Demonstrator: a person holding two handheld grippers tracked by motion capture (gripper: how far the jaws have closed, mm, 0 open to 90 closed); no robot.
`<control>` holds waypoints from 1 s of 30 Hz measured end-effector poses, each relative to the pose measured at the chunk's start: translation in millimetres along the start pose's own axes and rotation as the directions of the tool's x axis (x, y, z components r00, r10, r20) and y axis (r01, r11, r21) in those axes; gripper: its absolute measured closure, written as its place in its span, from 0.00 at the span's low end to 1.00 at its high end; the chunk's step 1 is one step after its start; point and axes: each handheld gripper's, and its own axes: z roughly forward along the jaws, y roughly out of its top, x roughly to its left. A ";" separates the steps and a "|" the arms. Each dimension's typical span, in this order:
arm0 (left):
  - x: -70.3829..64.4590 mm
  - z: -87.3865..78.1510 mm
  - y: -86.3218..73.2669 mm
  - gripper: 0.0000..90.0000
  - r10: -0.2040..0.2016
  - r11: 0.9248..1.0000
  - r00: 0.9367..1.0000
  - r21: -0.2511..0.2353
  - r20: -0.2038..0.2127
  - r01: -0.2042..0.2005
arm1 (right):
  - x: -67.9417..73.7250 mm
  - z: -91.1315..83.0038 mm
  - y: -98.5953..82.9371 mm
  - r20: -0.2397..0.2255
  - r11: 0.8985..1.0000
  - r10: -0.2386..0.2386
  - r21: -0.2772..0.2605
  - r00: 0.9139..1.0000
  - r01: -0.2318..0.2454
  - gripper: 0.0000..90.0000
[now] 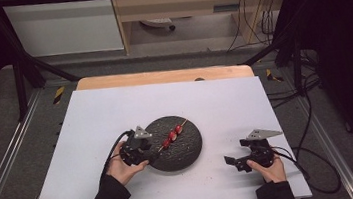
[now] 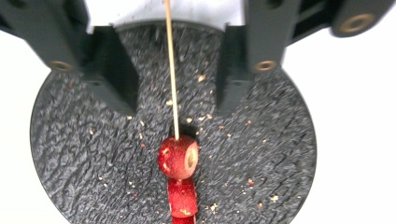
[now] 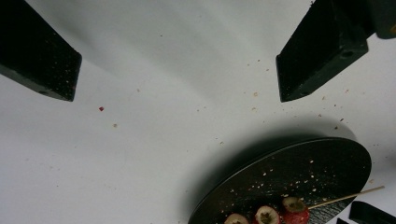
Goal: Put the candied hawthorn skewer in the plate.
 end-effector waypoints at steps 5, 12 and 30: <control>4.9 -12.9 -11.5 0.33 0.022 1.000 1.000 -0.020 -0.014 -0.022 | -0.1 0.0 0.0 0.003 1.000 0.000 -0.001 1.000 0.000 0.01; 16.2 -28.3 -33.3 0.14 0.004 0.999 0.999 -0.039 -0.036 -0.005 | 0.0 -0.1 0.0 0.006 1.000 0.001 -0.003 1.000 -0.001 0.01; 51.1 -47.2 -111.5 0.08 -0.095 0.985 0.993 -0.150 -0.069 0.084 | 0.1 0.6 -0.8 0.012 1.000 -0.008 0.009 1.000 0.008 0.01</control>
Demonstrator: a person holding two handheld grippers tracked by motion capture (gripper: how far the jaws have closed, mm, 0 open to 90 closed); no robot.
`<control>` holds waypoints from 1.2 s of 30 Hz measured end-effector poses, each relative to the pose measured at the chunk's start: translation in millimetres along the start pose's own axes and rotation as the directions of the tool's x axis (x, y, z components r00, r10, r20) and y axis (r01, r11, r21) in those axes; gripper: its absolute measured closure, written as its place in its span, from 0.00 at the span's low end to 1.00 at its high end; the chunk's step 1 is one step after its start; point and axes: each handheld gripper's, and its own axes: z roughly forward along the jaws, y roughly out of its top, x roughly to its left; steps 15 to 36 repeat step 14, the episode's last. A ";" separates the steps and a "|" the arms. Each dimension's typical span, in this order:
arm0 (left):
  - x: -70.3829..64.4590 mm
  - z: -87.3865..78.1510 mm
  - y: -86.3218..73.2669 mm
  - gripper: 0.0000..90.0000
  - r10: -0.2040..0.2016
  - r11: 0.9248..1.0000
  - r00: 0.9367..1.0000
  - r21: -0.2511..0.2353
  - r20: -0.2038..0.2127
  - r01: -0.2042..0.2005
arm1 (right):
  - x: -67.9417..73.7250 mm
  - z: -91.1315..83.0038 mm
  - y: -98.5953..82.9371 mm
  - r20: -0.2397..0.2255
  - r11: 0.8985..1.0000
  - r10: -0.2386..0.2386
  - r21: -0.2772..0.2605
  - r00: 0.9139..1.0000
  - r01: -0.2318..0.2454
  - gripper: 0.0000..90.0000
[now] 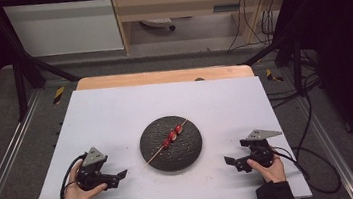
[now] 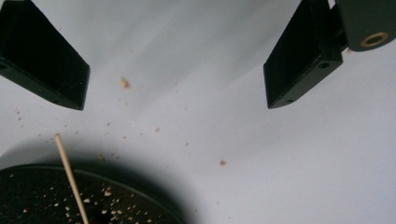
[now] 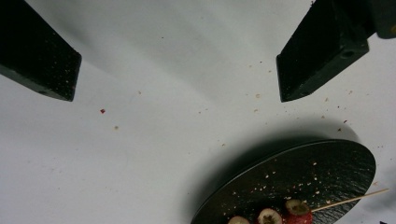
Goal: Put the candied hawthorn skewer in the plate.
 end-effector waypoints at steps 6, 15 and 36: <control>9.6 -6.3 -15.5 0.08 -0.015 1.000 1.000 -0.021 -0.009 0.015 | 0.2 1.2 -0.7 0.007 1.000 -0.005 0.013 1.000 0.004 0.01; 13.1 -5.6 -18.5 0.08 -0.020 1.000 1.000 -0.019 -0.015 0.020 | 0.1 1.9 -1.3 0.009 1.000 -0.018 0.021 1.000 0.018 0.01; 13.1 -5.6 -18.5 0.08 -0.020 1.000 1.000 -0.019 -0.015 0.020 | 0.1 1.9 -1.3 0.009 1.000 -0.018 0.021 1.000 0.018 0.01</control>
